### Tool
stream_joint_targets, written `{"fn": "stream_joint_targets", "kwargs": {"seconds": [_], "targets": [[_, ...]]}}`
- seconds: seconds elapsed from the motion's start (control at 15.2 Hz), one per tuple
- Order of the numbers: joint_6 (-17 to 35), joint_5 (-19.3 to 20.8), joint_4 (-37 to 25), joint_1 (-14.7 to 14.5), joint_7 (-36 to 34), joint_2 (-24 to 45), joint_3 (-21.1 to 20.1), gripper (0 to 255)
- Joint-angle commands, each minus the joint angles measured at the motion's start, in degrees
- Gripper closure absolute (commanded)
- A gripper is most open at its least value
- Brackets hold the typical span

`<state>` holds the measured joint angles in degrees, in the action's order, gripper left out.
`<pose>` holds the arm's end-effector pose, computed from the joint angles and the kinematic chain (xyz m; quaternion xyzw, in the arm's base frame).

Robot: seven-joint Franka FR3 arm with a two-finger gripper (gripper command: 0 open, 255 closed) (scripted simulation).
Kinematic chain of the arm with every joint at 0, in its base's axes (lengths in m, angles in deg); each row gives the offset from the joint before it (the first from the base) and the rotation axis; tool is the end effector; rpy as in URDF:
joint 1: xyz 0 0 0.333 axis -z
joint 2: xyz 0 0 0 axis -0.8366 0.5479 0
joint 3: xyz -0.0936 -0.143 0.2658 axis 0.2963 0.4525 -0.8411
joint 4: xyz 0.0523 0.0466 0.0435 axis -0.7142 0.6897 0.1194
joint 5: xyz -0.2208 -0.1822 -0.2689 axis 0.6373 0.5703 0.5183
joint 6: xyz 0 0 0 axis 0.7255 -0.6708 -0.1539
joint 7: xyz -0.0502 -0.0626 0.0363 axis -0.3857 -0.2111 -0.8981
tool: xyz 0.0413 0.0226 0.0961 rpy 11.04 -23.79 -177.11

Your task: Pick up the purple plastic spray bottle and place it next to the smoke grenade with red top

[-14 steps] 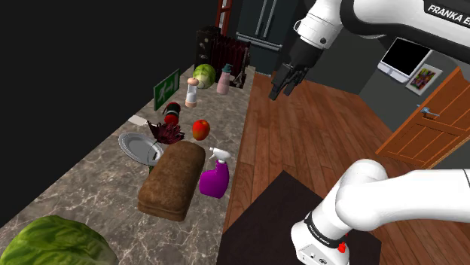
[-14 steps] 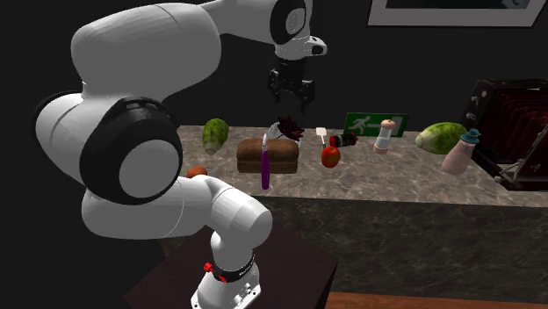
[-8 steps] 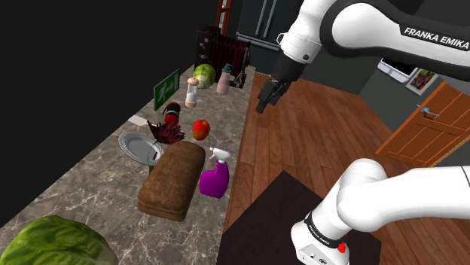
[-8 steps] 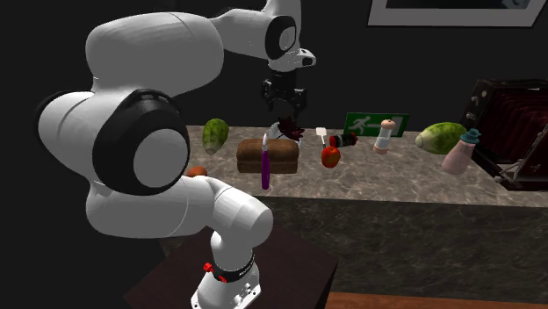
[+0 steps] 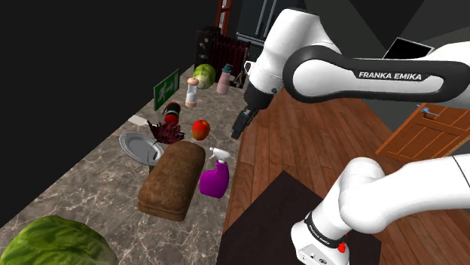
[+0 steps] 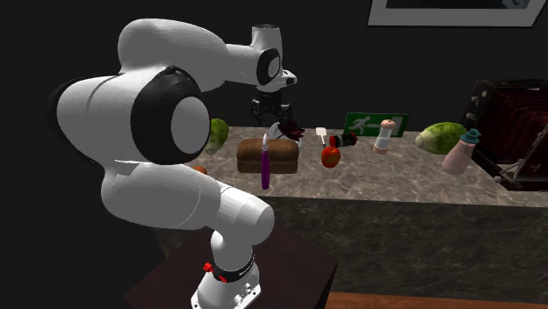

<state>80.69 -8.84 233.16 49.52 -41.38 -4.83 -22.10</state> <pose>0.3499 0.1169 0.5088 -0.9886 -0.1335 -0.0683 0.0109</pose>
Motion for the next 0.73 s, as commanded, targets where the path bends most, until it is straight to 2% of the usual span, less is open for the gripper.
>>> {"fn": "stream_joint_targets", "kwargs": {"seconds": [0.0,0.26,0.66], "targets": [[4.05,-0.03,1.61,-1.06,0.97,2.23,-1.26,0],[11.66,0.14,3.85,-3.08,2.06,7.39,-4.22,0],[16.24,0.19,5.95,-2.91,1.89,9.88,-4.76,0]]}}
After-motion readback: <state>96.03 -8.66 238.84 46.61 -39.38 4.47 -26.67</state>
